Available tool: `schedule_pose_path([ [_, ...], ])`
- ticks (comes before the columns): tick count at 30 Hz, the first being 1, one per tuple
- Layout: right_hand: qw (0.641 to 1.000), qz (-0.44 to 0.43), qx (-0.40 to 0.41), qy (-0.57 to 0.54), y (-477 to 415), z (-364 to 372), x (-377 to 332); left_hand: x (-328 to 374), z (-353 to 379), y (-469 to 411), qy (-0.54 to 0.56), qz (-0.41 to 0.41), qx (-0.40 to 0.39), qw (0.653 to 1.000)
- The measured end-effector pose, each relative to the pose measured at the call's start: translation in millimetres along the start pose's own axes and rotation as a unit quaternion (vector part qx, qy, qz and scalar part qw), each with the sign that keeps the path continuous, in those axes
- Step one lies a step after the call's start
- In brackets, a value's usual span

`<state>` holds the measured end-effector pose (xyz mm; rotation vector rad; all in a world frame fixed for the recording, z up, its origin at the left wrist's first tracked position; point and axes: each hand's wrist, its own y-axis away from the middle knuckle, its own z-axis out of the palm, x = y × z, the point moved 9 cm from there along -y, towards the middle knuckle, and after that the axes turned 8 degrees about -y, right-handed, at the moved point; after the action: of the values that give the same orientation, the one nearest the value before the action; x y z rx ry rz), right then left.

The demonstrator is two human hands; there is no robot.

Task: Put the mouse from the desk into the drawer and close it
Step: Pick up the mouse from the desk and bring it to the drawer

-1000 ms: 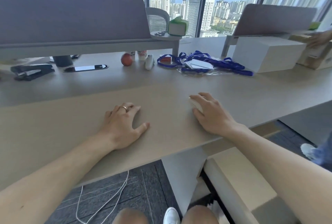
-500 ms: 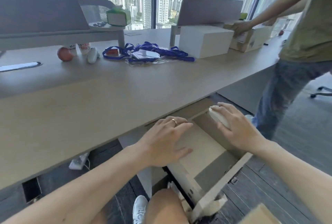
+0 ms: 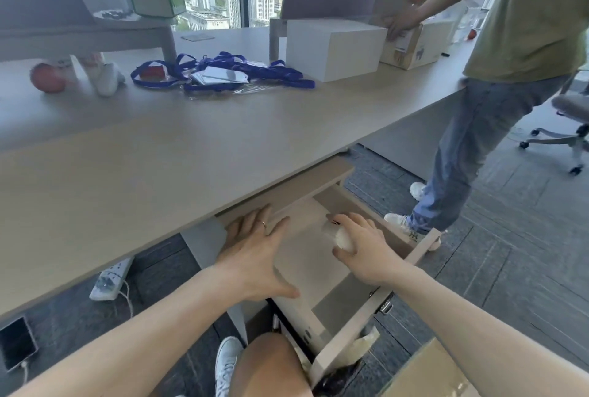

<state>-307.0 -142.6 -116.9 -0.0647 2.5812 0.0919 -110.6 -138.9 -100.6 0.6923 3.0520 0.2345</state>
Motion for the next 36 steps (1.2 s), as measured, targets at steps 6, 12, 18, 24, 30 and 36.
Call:
schedule_pose_path([
  [6, 0.998, 0.039, -0.055, -0.007, -26.7, 42.0, -2.6, 4.0, -11.1, -16.6, -0.124, 0.0, 0.008, 0.992],
  [12, 0.996, 0.035, -0.085, 0.011, -36.8, 67.8, 6.5, 2.6, -10.2, -19.4, -0.139, 0.011, 0.017, 0.99],
  [18, 0.989, 0.066, -0.121, 0.046, -39.5, 85.5, 19.9, 4.2, -11.1, -20.2, -0.154, 0.014, 0.019, 0.988],
  [24, 0.982, 0.048, -0.13, 0.131, -39.7, 94.7, 20.8, 4.1, -11.5, -17.8, -0.162, 0.016, 0.02, 0.986],
  [30, 0.975, 0.057, -0.127, 0.17, -49.5, 90.7, 27.6, 4.5, -10.4, -16.8, -0.161, 0.017, 0.02, 0.987],
  [36, 0.977, 0.06, -0.135, 0.154, -50.8, 89.7, 30.1, 4.0, -11.2, -17.1, -0.161, 0.015, 0.02, 0.987],
])
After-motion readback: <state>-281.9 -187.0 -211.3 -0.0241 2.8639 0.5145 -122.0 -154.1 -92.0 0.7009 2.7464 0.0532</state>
